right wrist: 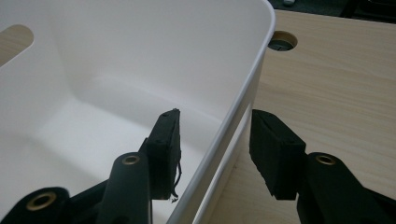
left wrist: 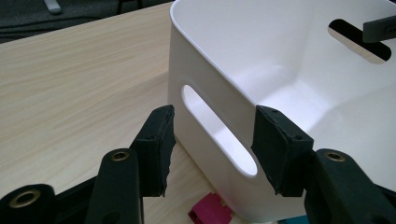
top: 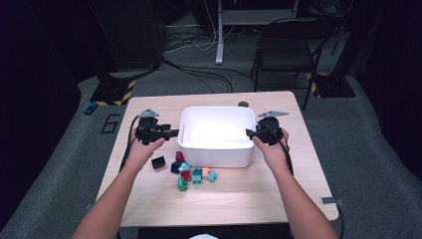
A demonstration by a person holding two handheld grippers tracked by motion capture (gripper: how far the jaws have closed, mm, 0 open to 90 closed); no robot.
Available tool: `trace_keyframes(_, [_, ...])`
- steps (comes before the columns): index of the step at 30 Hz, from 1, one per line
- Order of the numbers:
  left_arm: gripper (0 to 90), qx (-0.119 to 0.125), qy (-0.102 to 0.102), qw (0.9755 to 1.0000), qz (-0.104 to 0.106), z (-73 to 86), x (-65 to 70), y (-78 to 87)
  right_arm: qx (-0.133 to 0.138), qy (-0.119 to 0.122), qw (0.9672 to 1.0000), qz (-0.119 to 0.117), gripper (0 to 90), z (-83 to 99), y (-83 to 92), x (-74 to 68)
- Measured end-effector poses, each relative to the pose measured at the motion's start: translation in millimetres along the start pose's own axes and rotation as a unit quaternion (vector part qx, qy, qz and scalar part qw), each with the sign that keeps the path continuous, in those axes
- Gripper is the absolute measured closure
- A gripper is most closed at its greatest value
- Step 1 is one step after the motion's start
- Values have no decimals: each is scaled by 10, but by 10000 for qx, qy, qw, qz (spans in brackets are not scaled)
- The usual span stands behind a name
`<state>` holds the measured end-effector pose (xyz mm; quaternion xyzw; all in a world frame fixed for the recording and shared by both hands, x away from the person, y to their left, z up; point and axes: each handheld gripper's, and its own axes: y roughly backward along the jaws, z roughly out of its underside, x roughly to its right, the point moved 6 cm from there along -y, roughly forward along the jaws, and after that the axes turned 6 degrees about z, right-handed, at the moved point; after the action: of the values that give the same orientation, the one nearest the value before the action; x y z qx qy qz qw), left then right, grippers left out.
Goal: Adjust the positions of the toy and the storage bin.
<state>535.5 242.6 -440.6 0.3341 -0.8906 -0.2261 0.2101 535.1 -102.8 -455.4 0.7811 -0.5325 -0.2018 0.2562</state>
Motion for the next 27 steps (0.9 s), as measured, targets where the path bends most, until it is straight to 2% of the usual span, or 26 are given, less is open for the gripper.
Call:
trace_keyframes(1, [490, 24, 0, 10000, -3, -12, -13, -14, -11, -94, 10000, 19, 529, -7, -8, 1])
trace_keyframes(7, [501, -37, 11, 9999, -116, -80, -66, -63, 31, -156, 9996, 222, 528, -62, -66, 31])
trace_keyframes(8, [503, -56, -12, 9999, -119, -88, -78, -66, 31, -178, 9996, 207, 527, -69, -75, 31])
trace_keyframes(11, [505, 10, 93, 9999, -109, -94, -125, -85, 95, -249, 9994, 216, 524, -90, -106, 43])
trace_keyframes(15, [503, -45, 200, 9996, -189, -66, -180, -91, 90, -292, 9994, 139, 528, -119, -150, 19])
trace_keyframes(19, [507, -300, 56, 9989, -361, -9, -223, -104, 79, -26, 10000, -22, 541, -140, -182, -54])
trace_keyframes(20, [506, -253, 119, 9989, -370, -7, -227, -114, 81, 4, 10000, -26, 535, -142, -184, -73])
trace_keyframes(24, [515, -262, 126, 9988, -391, -10, -237, -113, 84, 42, 10000, 21, 496, -141, -188, -73])
trace_keyframes(27, [489, -197, 214, 9992, -291, -2, -245, -108, 73, 156, 9998, 70, 466, -135, -173, -59])
